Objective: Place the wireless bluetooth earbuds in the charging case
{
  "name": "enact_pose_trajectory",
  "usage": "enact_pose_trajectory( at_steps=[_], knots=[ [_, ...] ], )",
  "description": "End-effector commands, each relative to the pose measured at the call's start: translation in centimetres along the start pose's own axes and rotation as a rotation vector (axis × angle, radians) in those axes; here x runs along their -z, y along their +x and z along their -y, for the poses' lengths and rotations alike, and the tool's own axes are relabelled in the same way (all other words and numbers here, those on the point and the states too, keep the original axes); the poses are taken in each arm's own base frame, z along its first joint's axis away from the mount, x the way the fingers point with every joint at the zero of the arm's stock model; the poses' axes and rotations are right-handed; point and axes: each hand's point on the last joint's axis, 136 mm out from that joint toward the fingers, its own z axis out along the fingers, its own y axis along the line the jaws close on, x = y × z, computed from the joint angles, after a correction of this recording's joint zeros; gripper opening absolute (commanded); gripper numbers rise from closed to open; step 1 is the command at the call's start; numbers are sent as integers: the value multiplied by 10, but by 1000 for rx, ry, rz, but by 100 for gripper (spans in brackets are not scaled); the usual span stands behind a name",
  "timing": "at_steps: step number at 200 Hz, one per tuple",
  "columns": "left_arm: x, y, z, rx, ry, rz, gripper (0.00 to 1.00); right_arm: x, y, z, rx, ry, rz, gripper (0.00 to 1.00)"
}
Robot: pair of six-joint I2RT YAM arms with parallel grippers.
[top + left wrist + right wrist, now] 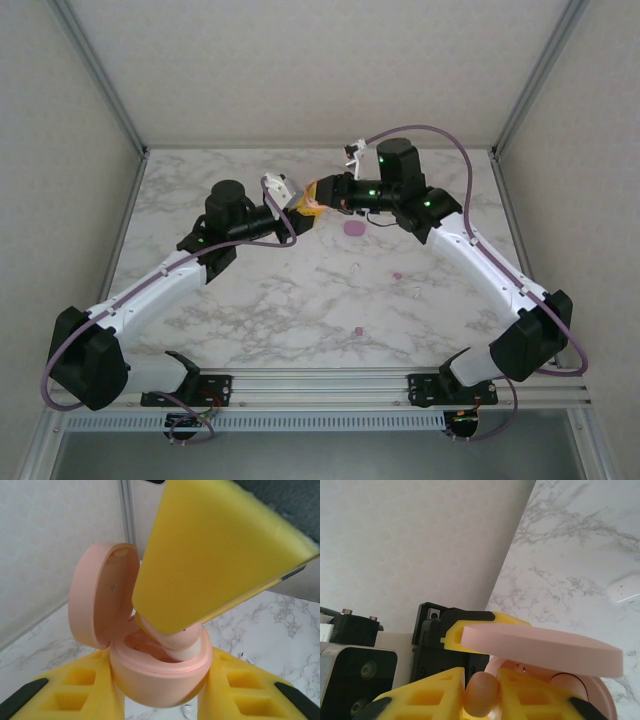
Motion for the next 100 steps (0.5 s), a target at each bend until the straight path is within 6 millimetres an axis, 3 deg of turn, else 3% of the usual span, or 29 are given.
enact_pose_trajectory(
  at_steps=[1, 100],
  knots=[
    [2, -30, 7, -35, 24, 93, 12, -7, 3, 8, 16, 68, -16, 24],
    [1, -33, 6, -23, 25, 105, 11, -4, -9, 8, 18, 110, 52, 22]
  ],
)
